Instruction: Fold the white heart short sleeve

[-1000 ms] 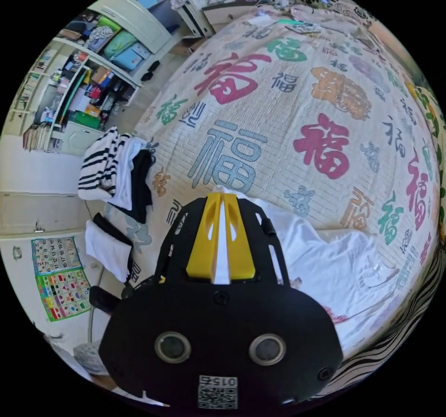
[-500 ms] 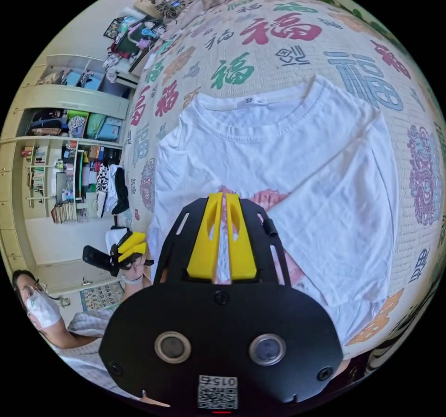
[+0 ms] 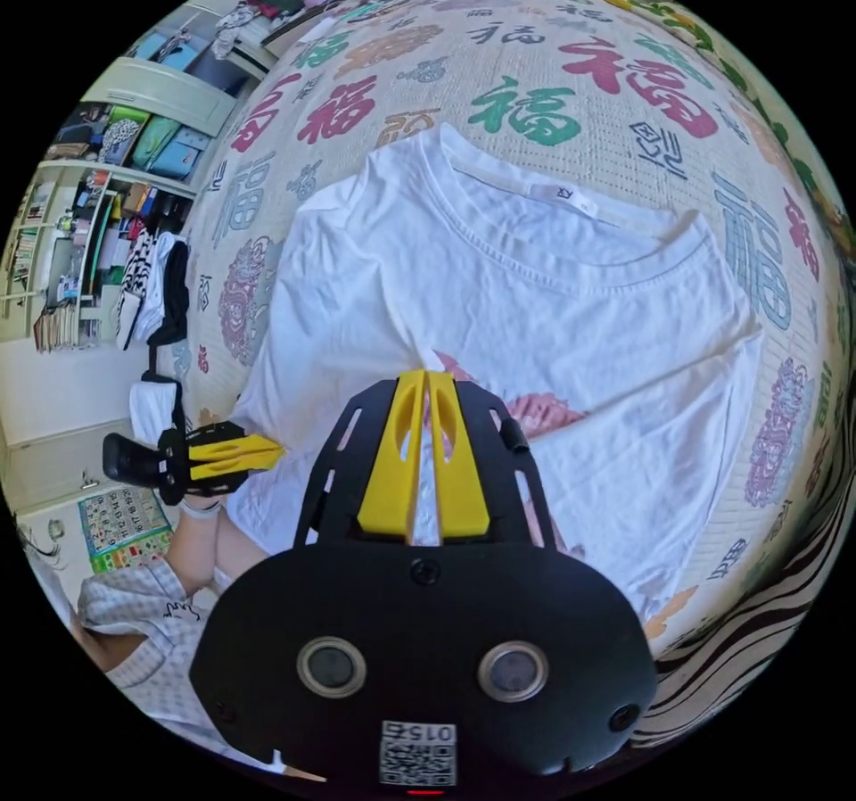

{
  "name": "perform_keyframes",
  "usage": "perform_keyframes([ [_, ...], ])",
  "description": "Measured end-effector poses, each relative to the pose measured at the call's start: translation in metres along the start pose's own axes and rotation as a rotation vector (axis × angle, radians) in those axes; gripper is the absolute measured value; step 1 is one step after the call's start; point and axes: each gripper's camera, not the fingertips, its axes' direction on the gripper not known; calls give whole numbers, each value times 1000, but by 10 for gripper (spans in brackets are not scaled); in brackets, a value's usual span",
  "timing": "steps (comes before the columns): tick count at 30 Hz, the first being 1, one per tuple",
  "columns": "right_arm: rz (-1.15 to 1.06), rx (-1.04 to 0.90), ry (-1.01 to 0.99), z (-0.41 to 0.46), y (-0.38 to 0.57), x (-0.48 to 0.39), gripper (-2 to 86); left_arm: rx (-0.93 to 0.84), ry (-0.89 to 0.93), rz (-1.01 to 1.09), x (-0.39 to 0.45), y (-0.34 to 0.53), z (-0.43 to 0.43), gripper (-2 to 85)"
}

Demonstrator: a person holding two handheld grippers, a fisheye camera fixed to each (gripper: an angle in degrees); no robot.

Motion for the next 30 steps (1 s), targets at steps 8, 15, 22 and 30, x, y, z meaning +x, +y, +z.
perform_keyframes([
  [8, -32, -44, 86, -35, 19, -7, 55, 111, 23, -183, -44, 9, -20, 67],
  [15, -177, 3, 35, -51, -28, -73, 66, 150, -6, -311, -78, 21, -23, 72],
  [22, -136, -70, 48, -28, -43, -93, 19, -11, -114, -248, -80, 15, 6, 62],
  [30, -111, -31, 139, -52, -20, -111, 28, 55, -61, -288, -102, 24, -3, 63],
])
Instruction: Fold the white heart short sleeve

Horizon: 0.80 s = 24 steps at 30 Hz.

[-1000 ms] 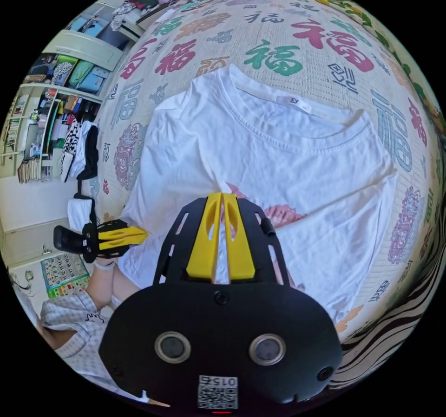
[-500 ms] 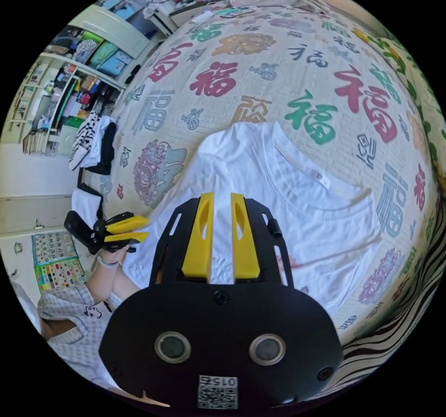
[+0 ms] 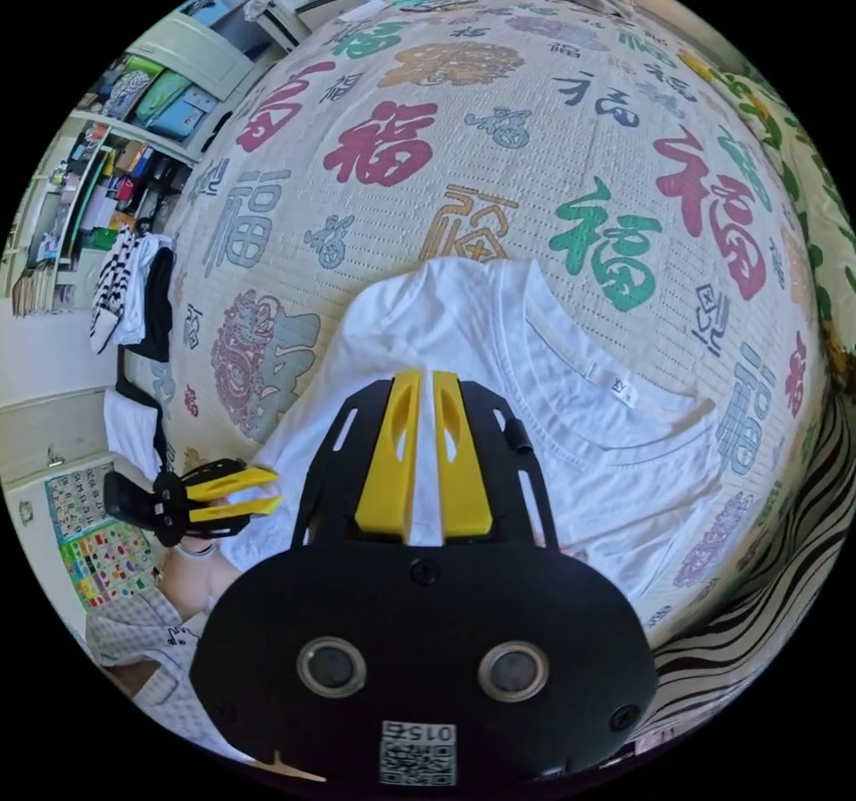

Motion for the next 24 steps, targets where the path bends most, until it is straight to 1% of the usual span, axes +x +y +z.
perform_keyframes([
  [2, 29, 48, 14, -12, 9, 0, 39, 68, 20, -22, -7, 2, -8, 64],
  [4, 3, 138, -108, -29, 23, -4, 42, 56, -37, -41, -14, 4, -7, 65],
  [5, -14, 142, -119, -31, 25, -8, 41, 40, -46, -44, -15, 4, -4, 65],
  [7, -76, 108, -43, -27, 27, -29, 35, -41, -46, -71, -22, 4, 11, 64],
  [11, -95, 27, 50, -6, 23, -56, 10, -38, -61, -62, -23, 7, 16, 62],
  [16, 13, 91, 136, -20, 31, -70, -5, -28, -38, -84, -33, 14, 21, 58],
  [20, -56, 128, 51, -51, 59, -76, 8, 34, -29, -51, -31, 18, 15, 60],
  [22, -126, 88, 14, -62, 91, -78, 30, 68, 43, -7, -27, 20, 16, 64],
  [24, -145, 65, 25, -64, 121, -76, 29, 33, 88, 14, -24, 21, 27, 66],
])
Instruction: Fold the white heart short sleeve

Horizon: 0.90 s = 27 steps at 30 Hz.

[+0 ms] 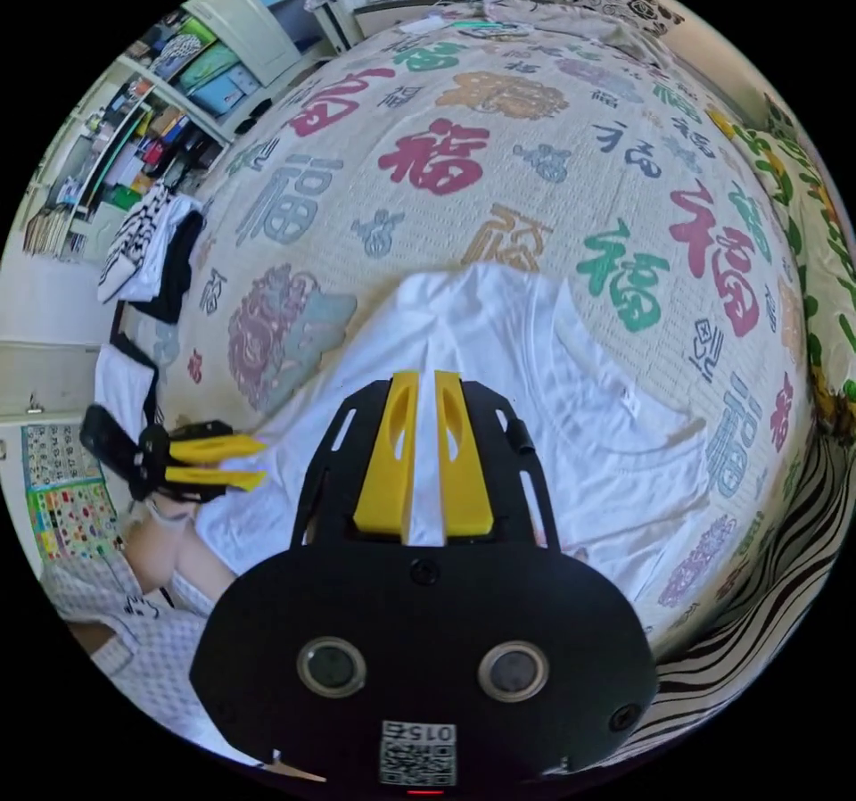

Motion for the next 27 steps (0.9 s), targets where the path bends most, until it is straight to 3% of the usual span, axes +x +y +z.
perform_keyframes([
  [4, -68, -109, 105, 10, 65, -8, 3, -152, -27, 80, 14, 4, 34, 64],
  [6, -40, -71, 172, 9, 86, -7, -6, -225, -102, 136, 24, 7, 48, 53],
  [10, 168, 40, 90, -27, 127, 3, -10, -235, -217, 250, 48, 17, 62, 57],
  [13, 115, 63, 80, -65, 176, -9, -10, -176, -183, 287, 62, 19, 64, 77],
  [17, 83, 127, 57, -110, 264, -19, -10, -95, -134, 272, 79, 19, 78, 79],
  [20, 156, 148, 13, -129, 343, -14, -9, -240, -168, 267, 89, 26, 125, 71],
  [24, 312, 150, -27, -137, 440, 4, -3, -244, -335, 233, 114, 32, 142, 71],
  [27, 396, 177, -38, -148, 493, 19, 17, -293, -285, 176, 133, 41, 135, 95],
])
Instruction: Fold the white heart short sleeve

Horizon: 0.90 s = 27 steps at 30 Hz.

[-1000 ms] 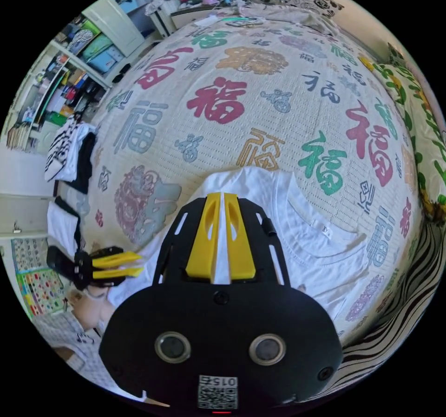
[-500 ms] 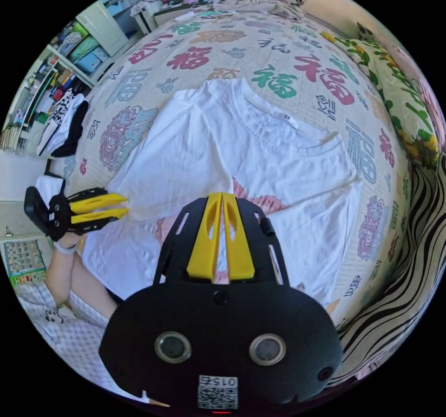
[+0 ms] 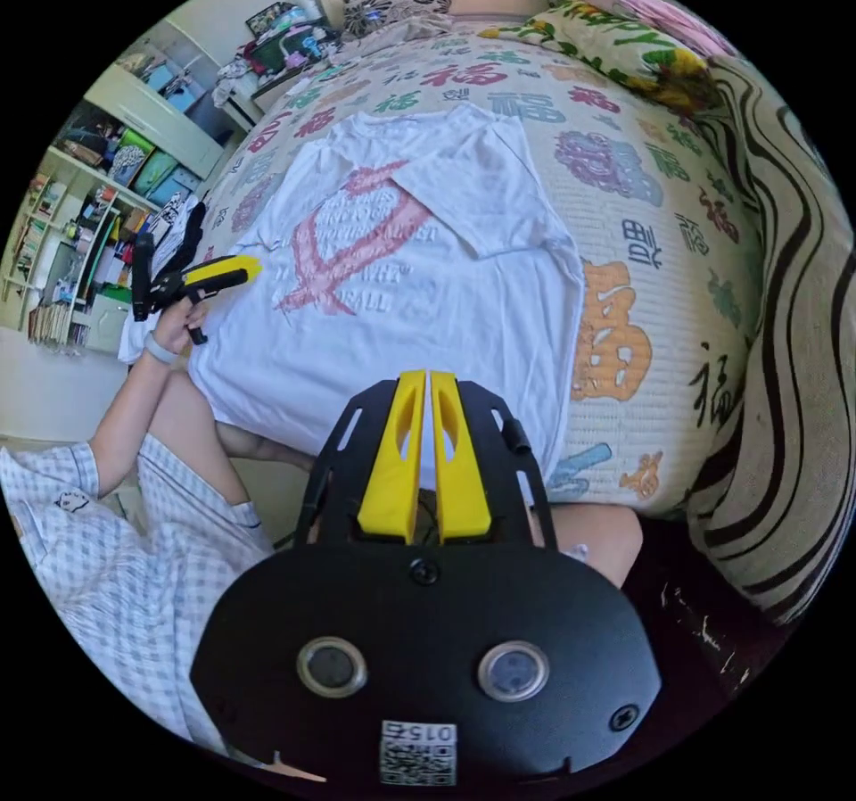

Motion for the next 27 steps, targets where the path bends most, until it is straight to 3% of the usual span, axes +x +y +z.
perform_keyframes([
  [4, 117, 25, 100, -27, 39, 49, 47, -102, -111, -196, 12, 36, -21, 115],
  [8, 212, -23, -38, -34, 55, 95, 77, -94, -92, -329, 10, 65, -35, 125],
  [10, 251, -81, -81, -29, 57, 116, 88, -206, -117, -395, 8, 59, -25, 134],
  [15, 259, -158, -94, -22, 55, 125, 72, -405, -148, -408, 16, 48, 30, 127],
  [19, 176, -198, -103, -41, 54, 125, 2, -476, -172, -350, 35, 24, 45, 23],
  [24, 171, -151, -142, -70, 63, 136, -4, -452, -178, -339, 47, 10, 48, 16],
  [27, 195, -164, -144, -70, 64, 140, 5, -523, -222, -350, 45, 5, 73, 37],
])
